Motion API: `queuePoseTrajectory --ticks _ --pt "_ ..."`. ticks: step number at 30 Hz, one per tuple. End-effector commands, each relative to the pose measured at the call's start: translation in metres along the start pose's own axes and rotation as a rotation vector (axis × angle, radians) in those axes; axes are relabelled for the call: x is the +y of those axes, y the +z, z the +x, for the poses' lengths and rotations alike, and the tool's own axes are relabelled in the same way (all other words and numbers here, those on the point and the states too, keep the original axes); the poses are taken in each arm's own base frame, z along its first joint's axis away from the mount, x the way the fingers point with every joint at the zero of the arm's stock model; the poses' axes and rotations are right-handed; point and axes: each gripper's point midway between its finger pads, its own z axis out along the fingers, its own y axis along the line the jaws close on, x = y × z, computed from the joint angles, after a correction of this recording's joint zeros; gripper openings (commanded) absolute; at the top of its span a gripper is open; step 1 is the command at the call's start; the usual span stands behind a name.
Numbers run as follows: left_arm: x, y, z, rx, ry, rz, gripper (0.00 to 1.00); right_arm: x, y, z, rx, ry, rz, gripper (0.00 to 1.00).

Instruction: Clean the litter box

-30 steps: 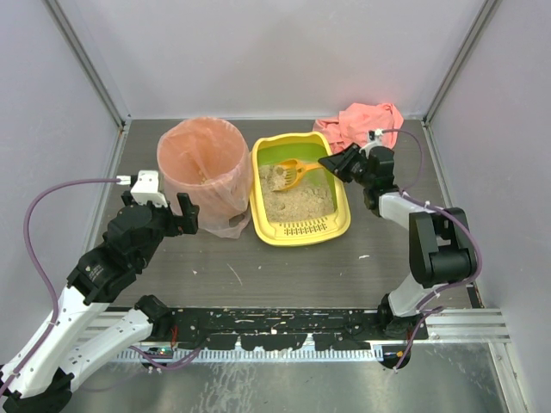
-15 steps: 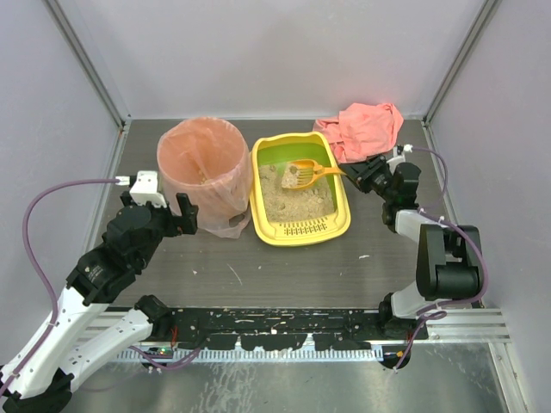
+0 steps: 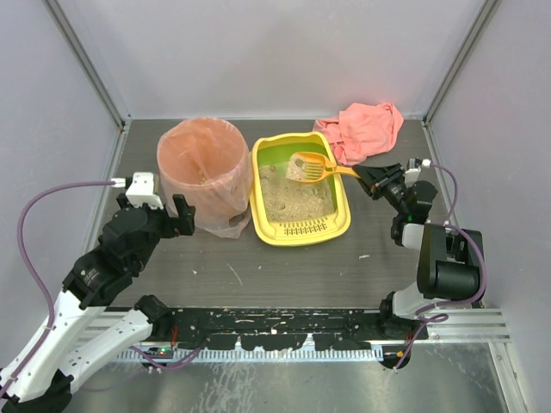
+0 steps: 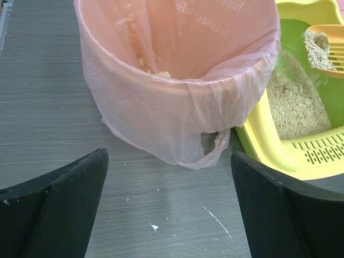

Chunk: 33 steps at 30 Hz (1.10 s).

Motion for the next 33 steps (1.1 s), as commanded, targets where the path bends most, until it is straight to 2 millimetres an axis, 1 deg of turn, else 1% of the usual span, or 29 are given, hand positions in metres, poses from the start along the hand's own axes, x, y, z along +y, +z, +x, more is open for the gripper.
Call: queuePoseTrajectory --ticks 1,2,3,4,5,6,7,9,10,12,13,14,15,16,17,19,20,23,24,26,27,29,30,31,32,33 --pt "0.0 -0.007 -0.024 -0.061 -0.027 0.0 0.98 0.031 -0.005 -0.003 -0.022 -0.03 -0.107 0.01" --pt "0.0 -0.006 -0.023 -0.059 -0.026 0.0 0.98 0.038 0.0 0.008 0.022 -0.05 -0.127 0.01" --pt "0.0 -0.005 -0.024 -0.059 -0.026 -0.003 0.98 0.04 0.001 0.011 0.034 -0.061 -0.135 0.0" --pt "-0.001 -0.005 -0.024 -0.057 -0.024 -0.001 0.98 0.037 -0.001 0.005 0.004 -0.055 -0.124 0.01" --pt "-0.002 -0.005 -0.026 -0.056 -0.025 0.002 0.98 0.027 -0.007 -0.007 -0.05 -0.034 -0.092 0.01" --pt "-0.002 -0.005 -0.026 -0.053 -0.024 0.004 0.98 0.02 -0.01 -0.014 -0.083 -0.014 -0.071 0.01" --pt "-0.003 -0.006 -0.027 -0.054 -0.025 0.007 0.98 0.019 -0.008 -0.01 -0.067 -0.015 -0.073 0.01" --pt "-0.004 -0.004 -0.029 -0.063 -0.026 0.009 0.98 0.034 0.005 0.011 0.035 -0.061 -0.127 0.01" --pt "-0.004 -0.003 -0.029 -0.065 -0.025 0.007 0.98 0.036 0.006 0.013 0.038 -0.062 -0.134 0.0" --pt "-0.008 -0.001 -0.03 -0.056 -0.021 0.016 0.98 0.02 -0.004 -0.006 -0.049 -0.025 -0.079 0.01" --pt "-0.009 -0.001 -0.03 -0.049 -0.021 0.02 0.98 0.016 -0.006 -0.012 -0.077 -0.017 -0.065 0.01" --pt "-0.01 -0.001 -0.031 -0.045 -0.022 0.025 0.98 0.02 -0.003 -0.009 -0.054 -0.031 -0.078 0.01" --pt "-0.011 0.0 -0.031 -0.048 -0.023 0.026 0.98 0.027 0.004 0.006 0.007 -0.049 -0.103 0.01" --pt "-0.011 0.001 -0.031 -0.052 -0.024 0.023 0.98 0.03 0.007 0.013 0.035 -0.059 -0.117 0.01" --pt "-0.01 0.002 -0.031 -0.056 -0.023 0.02 0.98 0.028 0.006 0.012 0.029 -0.054 -0.113 0.01" --pt "-0.011 0.003 -0.032 -0.057 -0.023 0.021 0.98 0.013 -0.004 -0.008 -0.062 -0.006 -0.06 0.01" --pt "-0.012 0.003 -0.032 -0.054 -0.023 0.024 0.98 0.008 -0.006 -0.01 -0.067 0.01 -0.047 0.01" --pt "-0.011 0.004 -0.031 -0.059 -0.024 0.018 0.98 0.028 0.004 0.01 0.034 -0.043 -0.11 0.01" --pt "-0.01 0.005 -0.031 -0.061 -0.023 0.012 0.98 0.027 0.002 0.006 0.015 -0.041 -0.104 0.01" --pt "-0.011 0.004 -0.032 -0.057 -0.021 0.014 0.98 0.011 -0.009 -0.013 -0.074 0.002 -0.038 0.01" --pt "-0.011 0.003 -0.032 -0.056 -0.022 0.017 0.98 0.008 -0.008 -0.014 -0.079 0.009 -0.028 0.01" --pt "-0.011 0.004 -0.032 -0.061 -0.022 0.018 0.98 0.026 0.005 0.008 0.01 -0.03 -0.085 0.01" --pt "-0.01 0.005 -0.031 -0.062 -0.017 0.014 0.98 0.03 0.009 0.019 0.04 -0.04 -0.1 0.01" --pt "-0.01 0.006 -0.03 -0.061 -0.014 0.014 0.98 0.029 0.009 0.021 0.04 -0.042 -0.096 0.01" --pt "-0.01 0.006 -0.031 -0.057 -0.012 0.012 0.98 0.021 0.004 0.013 0.002 -0.028 -0.068 0.01" --pt "-0.011 0.005 -0.031 -0.049 -0.01 0.012 0.98 0.012 -0.003 -0.002 -0.056 -0.002 -0.037 0.01"
